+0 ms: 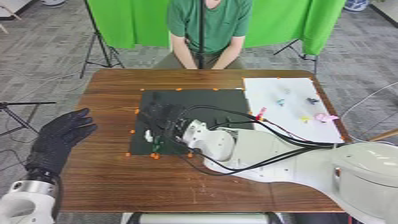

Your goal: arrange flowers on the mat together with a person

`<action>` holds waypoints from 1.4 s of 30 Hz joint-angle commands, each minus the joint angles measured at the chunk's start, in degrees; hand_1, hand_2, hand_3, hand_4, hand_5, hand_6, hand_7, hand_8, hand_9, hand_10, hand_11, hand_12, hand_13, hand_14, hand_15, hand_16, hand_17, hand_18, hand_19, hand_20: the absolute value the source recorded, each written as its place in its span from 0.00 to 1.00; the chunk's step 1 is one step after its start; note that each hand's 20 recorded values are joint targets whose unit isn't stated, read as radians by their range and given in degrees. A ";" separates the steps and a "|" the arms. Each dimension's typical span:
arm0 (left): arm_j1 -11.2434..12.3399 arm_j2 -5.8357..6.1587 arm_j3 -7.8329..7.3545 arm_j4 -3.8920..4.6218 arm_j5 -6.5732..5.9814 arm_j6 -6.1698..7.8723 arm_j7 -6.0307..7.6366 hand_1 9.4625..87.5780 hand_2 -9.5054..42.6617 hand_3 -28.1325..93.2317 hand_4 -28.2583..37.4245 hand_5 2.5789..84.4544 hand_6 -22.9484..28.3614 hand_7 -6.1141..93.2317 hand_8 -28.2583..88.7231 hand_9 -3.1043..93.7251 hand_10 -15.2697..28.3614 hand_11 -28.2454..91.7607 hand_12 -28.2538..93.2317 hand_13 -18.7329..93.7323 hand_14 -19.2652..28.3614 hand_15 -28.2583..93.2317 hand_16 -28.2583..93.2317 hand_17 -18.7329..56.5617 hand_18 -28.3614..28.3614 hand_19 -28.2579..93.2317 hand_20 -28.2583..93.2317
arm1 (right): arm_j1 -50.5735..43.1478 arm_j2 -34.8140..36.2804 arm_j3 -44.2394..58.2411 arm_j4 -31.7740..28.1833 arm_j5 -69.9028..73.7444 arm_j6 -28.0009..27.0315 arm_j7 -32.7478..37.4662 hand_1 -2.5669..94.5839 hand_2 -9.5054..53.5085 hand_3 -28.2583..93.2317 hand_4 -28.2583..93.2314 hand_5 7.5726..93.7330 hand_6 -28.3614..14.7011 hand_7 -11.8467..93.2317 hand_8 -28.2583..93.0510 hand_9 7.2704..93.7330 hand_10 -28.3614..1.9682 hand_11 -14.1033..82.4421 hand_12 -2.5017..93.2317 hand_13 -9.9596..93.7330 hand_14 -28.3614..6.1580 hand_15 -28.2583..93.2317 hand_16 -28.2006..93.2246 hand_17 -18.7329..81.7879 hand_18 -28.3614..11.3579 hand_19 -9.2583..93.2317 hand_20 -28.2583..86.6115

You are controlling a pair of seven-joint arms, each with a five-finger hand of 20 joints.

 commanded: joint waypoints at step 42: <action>3.53 -5.21 -0.15 -1.52 0.30 -0.47 1.85 0.26 0.32 0.81 0.10 0.50 0.55 0.31 0.16 0.42 0.71 0.53 0.38 0.45 0.78 0.62 0.23 0.22 0.92 0.70 0.30 | -97.16 15.21 114.12 -48.25 73.65 -25.42 -19.50 0.22 0.23 0.96 0.05 0.53 0.56 0.33 0.14 0.52 0.43 0.41 0.29 0.53 0.45 0.59 0.41 0.34 0.19 0.63 0.51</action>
